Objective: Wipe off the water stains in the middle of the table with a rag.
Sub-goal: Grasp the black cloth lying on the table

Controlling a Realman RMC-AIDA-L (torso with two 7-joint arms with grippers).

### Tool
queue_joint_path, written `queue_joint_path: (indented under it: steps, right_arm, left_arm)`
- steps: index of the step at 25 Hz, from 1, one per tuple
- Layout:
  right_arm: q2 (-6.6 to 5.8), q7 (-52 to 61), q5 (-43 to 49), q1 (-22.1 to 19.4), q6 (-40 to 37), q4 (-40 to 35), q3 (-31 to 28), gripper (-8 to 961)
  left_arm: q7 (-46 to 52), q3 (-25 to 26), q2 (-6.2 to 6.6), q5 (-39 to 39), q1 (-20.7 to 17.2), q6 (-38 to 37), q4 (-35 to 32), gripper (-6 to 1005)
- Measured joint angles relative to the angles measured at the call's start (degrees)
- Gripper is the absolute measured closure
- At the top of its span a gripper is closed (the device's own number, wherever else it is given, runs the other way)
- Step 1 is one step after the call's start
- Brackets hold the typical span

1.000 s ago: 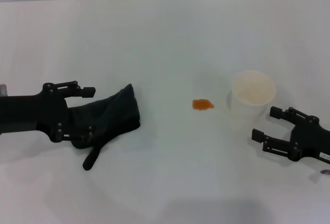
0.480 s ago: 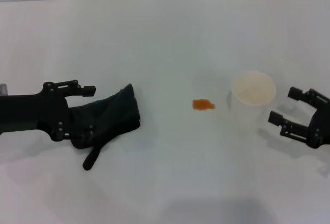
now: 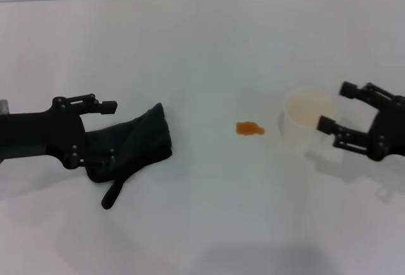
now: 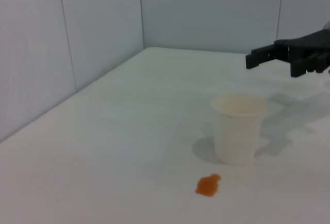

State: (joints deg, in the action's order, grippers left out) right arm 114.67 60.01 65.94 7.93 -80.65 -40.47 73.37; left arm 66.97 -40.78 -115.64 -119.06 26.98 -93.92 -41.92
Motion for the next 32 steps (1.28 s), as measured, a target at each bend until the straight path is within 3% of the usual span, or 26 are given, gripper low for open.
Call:
queue_joint_path:
  steps: [8, 18, 32]
  right_arm:
    - [0.27, 8.46, 10.95, 4.89, 1.34, -4.93, 0.07, 94]
    - [0.29, 16.75, 18.23, 5.66, 1.38, -16.56, 0.17, 94]
    - [0.47, 23.3, 26.25, 9.27, 1.44, -23.52, 1.34, 94]
  left_arm:
    - [0.18, 0.0, 0.06, 0.16, 0.07, 0.56, -0.01, 242]
    - [0.42, -0.01, 0.27, 0.17, 0.49, 0.75, 0.12, 244]
    - [1.81, -0.02, 0.24, 0.17, 0.74, 1.28, 0.04, 248]
